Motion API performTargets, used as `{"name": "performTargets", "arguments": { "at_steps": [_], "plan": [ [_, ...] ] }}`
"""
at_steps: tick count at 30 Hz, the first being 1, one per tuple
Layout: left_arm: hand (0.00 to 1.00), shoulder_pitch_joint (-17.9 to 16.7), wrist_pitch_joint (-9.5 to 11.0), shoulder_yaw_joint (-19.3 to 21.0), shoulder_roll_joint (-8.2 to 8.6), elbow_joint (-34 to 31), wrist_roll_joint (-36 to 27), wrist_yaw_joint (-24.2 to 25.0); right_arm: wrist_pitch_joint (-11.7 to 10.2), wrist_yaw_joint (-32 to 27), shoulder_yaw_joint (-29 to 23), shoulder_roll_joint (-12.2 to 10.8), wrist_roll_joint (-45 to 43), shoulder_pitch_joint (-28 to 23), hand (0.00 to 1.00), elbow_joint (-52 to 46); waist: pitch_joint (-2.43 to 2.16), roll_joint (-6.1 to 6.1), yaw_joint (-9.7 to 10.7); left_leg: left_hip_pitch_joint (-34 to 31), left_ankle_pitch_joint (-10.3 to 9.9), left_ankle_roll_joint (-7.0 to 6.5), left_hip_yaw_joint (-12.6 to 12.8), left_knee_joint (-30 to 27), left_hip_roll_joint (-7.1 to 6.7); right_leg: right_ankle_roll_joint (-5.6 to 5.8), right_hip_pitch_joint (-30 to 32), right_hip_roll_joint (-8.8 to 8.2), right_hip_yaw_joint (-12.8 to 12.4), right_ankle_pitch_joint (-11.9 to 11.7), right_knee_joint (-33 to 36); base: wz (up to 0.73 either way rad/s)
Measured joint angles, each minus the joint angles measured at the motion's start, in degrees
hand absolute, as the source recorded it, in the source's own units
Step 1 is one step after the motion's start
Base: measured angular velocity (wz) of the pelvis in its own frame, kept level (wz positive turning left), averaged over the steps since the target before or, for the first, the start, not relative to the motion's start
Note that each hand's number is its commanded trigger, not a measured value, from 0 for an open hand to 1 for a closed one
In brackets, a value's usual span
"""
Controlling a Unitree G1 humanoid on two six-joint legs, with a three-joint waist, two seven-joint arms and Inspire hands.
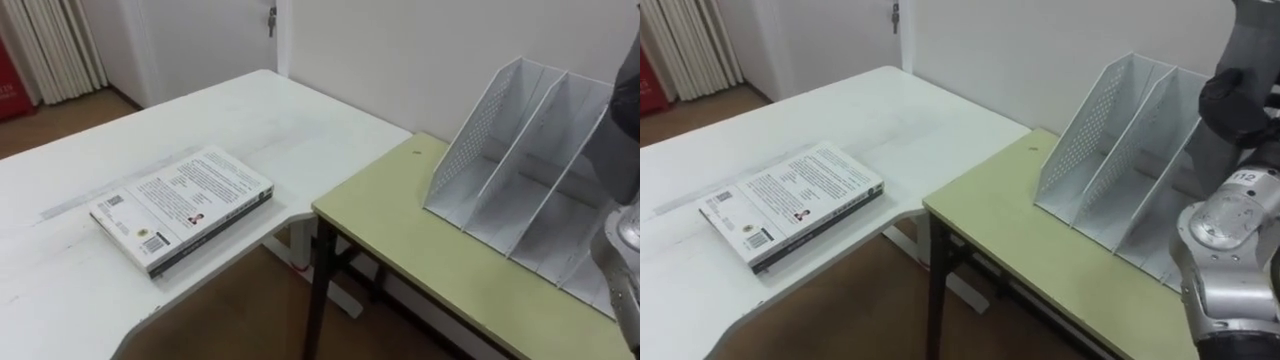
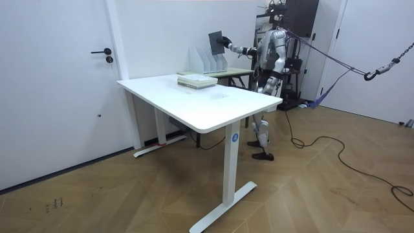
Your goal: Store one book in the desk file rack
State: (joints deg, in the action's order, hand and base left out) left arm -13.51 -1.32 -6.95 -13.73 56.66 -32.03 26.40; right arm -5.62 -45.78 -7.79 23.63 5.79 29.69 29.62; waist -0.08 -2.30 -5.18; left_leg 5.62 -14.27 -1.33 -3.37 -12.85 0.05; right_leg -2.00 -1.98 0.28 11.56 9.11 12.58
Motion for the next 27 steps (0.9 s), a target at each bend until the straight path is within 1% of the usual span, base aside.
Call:
{"name": "performTargets", "arguments": {
  "at_steps": [3,4,5,6,7,15,17,21,27],
  "plan": [
    [0.0,0.01,-0.01,-0.02,0.0,0.0,0.02,0.0,0.01,-0.55,0.0,0.1,-1.8,0.0,1.0,2.69,-0.05,0.44,-0.03,-0.03,0.01,0.0,0.01,0.05,0.0,0.0,0.12,0.0,-0.04,0.01,0.04,0.0],
    [0.0,-0.01,-0.01,0.02,-0.01,0.0,0.02,0.0,0.01,-0.66,0.0,0.2,-1.83,0.0,0.74,3.29,-0.12,0.57,0.01,-0.02,0.01,0.0,0.02,0.08,0.0,0.0,0.15,0.02,-0.08,0.04,0.05,0.0],
    [0.0,-0.09,-0.01,0.04,-0.01,0.0,0.05,0.01,0.01,-0.7,-0.01,0.26,-1.83,0.0,0.54,3.48,-0.14,0.62,0.04,-0.02,0.01,-0.01,0.03,0.11,0.0,0.0,0.17,0.02,-0.09,0.05,0.05,0.0],
    [0.0,-0.15,-0.01,0.06,-0.01,0.0,0.07,0.01,0.02,-0.77,-0.05,0.35,-1.83,0.0,0.2,3.54,-0.17,0.69,0.07,-0.03,0.01,-0.01,0.03,0.13,0.0,-0.01,0.21,0.03,-0.1,0.06,0.05,0.0],
    [0.0,-0.14,-0.02,0.06,-0.01,0.0,0.07,0.01,0.02,-0.78,-0.05,0.4,-1.83,0.0,0.0,3.54,-0.18,0.7,0.06,-0.03,0.01,0.0,0.03,0.14,0.01,-0.01,0.22,0.03,-0.12,0.06,0.05,0.0],
    [0.0,-0.47,-0.04,0.12,-0.02,0.0,-0.11,0.0,0.01,0.29,-0.06,0.87,-1.71,0.0,0.0,4.18,-0.18,0.6,0.05,0.04,0.04,-0.04,0.0,0.11,0.0,-0.01,-0.16,-0.09,0.17,0.06,0.04,0.0],
    [0.0,-0.53,-0.11,0.06,-0.01,0.0,-1.08,-0.06,-0.05,0.26,-0.06,1.04,-1.1,0.14,0.0,5.51,-0.14,0.54,0.03,0.03,0.07,-0.04,-0.04,0.13,-0.02,-0.01,-0.31,-0.13,0.23,0.07,0.03,0.0],
    [0.0,-0.7,-0.37,0.02,0.0,0.0,-1.65,-1.02,-0.04,-0.14,-0.24,1.37,1.87,0.26,0.0,8.05,-0.12,0.49,0.17,-0.02,0.09,-0.05,-0.03,0.12,-0.06,0.06,-0.35,-0.16,0.23,0.13,-0.05,0.0],
    [0.0,-1.08,-0.42,0.01,-0.01,0.0,-2.37,-1.21,-0.04,0.11,-0.24,1.76,5.39,0.26,0.0,8.43,-0.09,0.55,0.38,-0.17,0.09,-0.05,-0.04,0.17,-0.1,0.13,-0.29,-0.21,0.41,0.23,-0.11,0.01]
  ]
}}
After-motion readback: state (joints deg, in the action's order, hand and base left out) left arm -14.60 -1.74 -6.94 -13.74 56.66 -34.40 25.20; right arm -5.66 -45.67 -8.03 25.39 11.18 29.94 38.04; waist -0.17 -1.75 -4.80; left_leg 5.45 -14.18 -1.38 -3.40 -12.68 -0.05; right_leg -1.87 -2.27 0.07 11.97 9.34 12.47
